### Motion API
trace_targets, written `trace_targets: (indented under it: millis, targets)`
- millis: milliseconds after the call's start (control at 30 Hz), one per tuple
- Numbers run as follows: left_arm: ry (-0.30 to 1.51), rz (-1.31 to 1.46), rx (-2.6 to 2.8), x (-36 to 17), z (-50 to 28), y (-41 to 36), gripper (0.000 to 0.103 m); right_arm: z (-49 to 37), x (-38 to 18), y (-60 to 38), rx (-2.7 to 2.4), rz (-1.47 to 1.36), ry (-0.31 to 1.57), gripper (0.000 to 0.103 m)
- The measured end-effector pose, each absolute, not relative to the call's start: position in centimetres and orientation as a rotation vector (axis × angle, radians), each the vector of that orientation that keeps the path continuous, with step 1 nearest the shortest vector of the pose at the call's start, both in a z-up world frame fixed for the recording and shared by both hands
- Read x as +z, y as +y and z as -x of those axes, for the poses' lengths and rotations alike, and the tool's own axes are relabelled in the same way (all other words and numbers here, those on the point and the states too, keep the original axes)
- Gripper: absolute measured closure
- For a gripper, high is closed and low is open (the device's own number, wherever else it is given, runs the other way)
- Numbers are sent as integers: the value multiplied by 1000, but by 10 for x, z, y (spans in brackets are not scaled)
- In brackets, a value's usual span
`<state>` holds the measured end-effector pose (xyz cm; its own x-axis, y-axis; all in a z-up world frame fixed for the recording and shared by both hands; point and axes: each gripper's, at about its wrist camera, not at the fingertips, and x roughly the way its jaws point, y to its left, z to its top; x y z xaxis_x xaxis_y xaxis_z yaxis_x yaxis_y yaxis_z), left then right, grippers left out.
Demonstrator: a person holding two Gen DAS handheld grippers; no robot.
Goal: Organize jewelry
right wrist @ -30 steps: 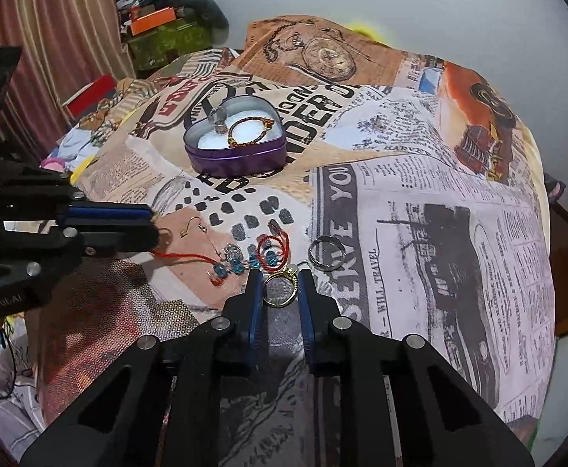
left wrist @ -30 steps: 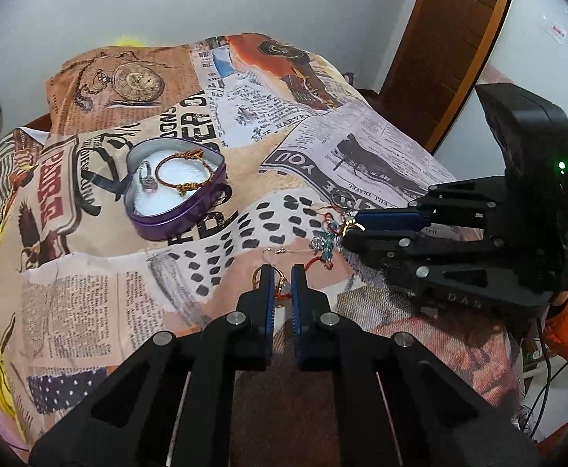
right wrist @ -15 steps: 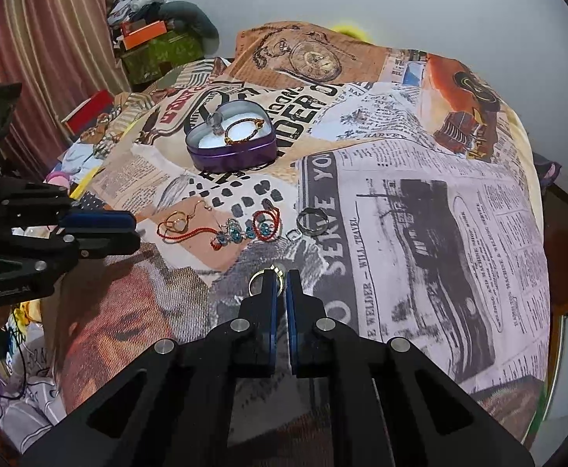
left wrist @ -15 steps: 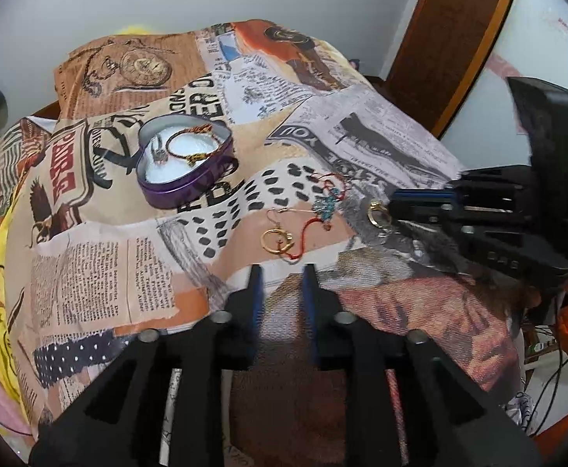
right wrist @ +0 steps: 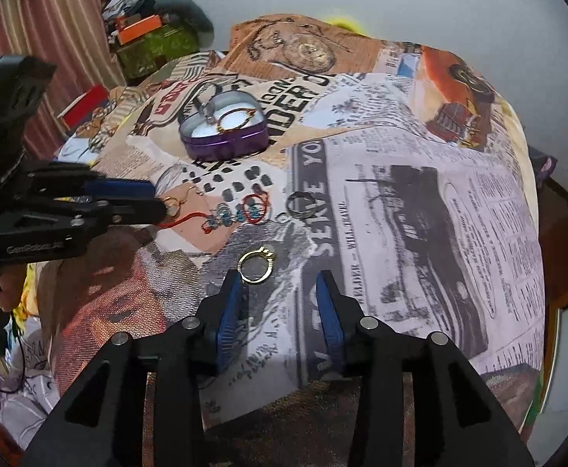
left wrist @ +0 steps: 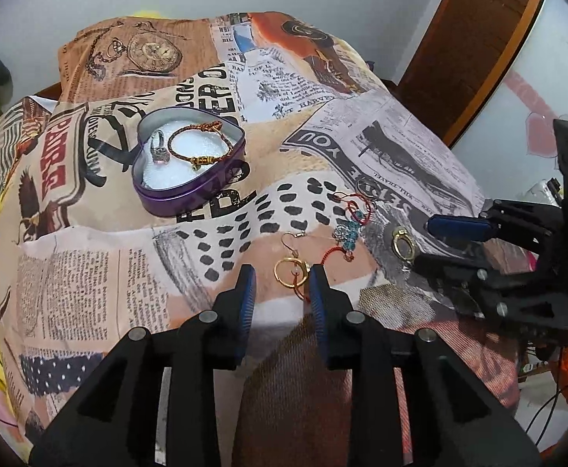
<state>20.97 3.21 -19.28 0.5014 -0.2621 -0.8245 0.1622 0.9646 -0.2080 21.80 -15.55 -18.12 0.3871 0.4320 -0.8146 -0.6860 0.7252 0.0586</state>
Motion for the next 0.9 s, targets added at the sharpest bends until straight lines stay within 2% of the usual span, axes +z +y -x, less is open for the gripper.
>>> trace_targets:
  millis: [400, 467, 533, 600, 900]
  targets:
    - [1012, 101, -268, -203, -220, 30, 76, -221, -188, -134, 743, 369, 893, 67]
    - [1003, 83, -266, -202, -218, 28, 76, -221, -188, -133, 740, 366, 891, 73]
    - [989, 60, -262, -202, -216, 25, 77, -220, -188, -133, 736, 369, 886, 86]
    - [975, 30, -254, -201, -214, 22, 82, -220, -188, -132, 730, 375, 882, 88]
    - [932, -13, -257, -186, -200, 19, 83, -219, -179, -136, 718, 344, 876, 94]
